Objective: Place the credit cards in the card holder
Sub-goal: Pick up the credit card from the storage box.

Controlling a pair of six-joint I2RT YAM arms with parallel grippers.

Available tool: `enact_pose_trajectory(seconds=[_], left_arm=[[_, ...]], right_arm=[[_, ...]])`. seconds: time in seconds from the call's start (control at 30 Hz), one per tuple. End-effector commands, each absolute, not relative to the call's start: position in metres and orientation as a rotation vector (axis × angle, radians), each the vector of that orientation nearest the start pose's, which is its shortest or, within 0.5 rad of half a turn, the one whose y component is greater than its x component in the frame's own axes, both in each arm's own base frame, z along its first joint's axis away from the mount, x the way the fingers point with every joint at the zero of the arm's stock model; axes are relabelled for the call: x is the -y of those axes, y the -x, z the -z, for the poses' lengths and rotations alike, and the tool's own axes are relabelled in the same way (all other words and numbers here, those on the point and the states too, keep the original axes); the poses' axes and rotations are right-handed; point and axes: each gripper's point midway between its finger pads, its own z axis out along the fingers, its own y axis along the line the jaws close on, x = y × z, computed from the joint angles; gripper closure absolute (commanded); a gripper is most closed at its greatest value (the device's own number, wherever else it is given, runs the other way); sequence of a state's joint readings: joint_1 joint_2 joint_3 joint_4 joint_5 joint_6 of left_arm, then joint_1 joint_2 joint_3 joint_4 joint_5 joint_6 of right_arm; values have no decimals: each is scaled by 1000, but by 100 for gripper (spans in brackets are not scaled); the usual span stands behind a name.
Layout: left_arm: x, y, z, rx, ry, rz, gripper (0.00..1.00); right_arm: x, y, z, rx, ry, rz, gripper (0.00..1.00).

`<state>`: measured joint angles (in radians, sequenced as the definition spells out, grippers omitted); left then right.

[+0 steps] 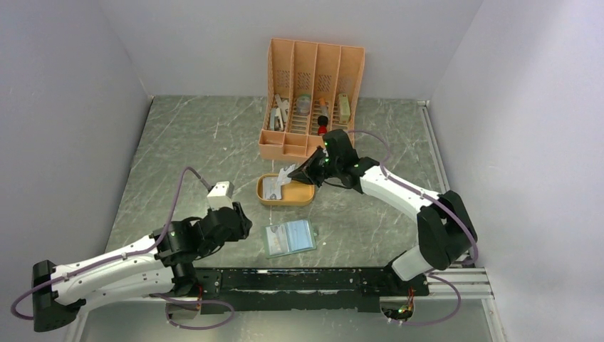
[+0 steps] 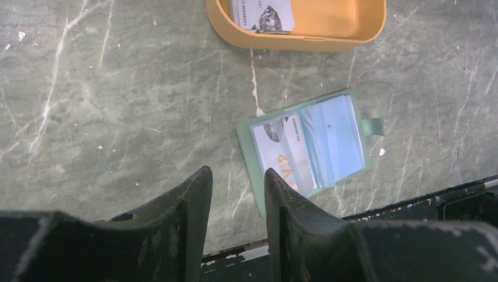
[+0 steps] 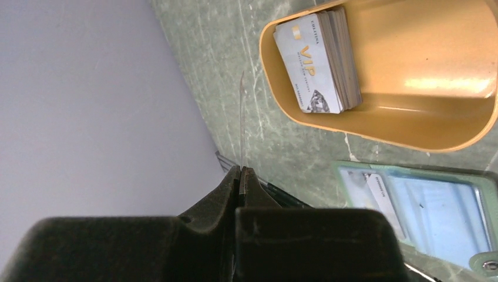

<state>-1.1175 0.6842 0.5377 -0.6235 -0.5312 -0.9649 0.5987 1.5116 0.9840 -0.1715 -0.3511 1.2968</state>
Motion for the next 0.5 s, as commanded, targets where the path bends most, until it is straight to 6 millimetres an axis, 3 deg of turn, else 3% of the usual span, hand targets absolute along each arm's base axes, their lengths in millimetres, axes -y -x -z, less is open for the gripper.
enact_pose_trajectory(seconds=[0.0, 0.17, 0.47], left_arm=[[173, -154, -130, -2235, 106, 513, 57], [175, -153, -131, -2237, 105, 529, 57], [176, -150, -128, -2240, 105, 555, 57]], right_arm=[[-307, -278, -163, -2539, -774, -1266, 100], [-306, -268, -157, -2561, -768, -1284, 100], [-304, -265, -173, -2511, -690, -1329, 100]])
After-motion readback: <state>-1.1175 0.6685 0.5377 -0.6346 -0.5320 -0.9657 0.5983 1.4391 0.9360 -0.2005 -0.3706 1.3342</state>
